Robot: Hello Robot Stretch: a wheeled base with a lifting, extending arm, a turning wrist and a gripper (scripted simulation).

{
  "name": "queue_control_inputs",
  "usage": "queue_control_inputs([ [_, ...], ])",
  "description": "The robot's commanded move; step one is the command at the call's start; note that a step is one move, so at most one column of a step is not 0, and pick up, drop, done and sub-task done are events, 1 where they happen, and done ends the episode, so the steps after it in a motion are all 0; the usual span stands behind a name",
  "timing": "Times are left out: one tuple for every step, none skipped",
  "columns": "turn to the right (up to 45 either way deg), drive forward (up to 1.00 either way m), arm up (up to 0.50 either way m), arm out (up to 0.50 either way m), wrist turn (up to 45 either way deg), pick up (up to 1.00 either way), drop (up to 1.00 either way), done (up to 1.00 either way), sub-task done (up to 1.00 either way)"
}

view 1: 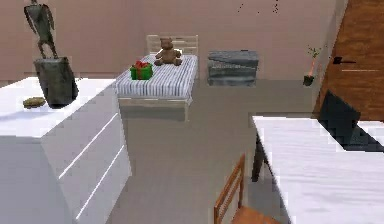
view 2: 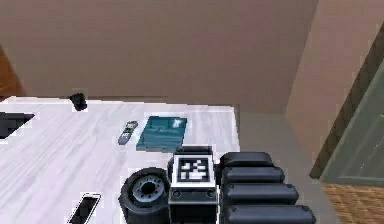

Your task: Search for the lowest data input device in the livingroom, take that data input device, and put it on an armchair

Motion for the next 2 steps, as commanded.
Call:
queue_control_inputs([
  [-39.0,0.0,0.0,0.0,0.0,0.0,0.0,0.0,0.0],
  [0.0,0.4,0.0,0.0,0.0,0.0,0.0,0.0,0.0],
])
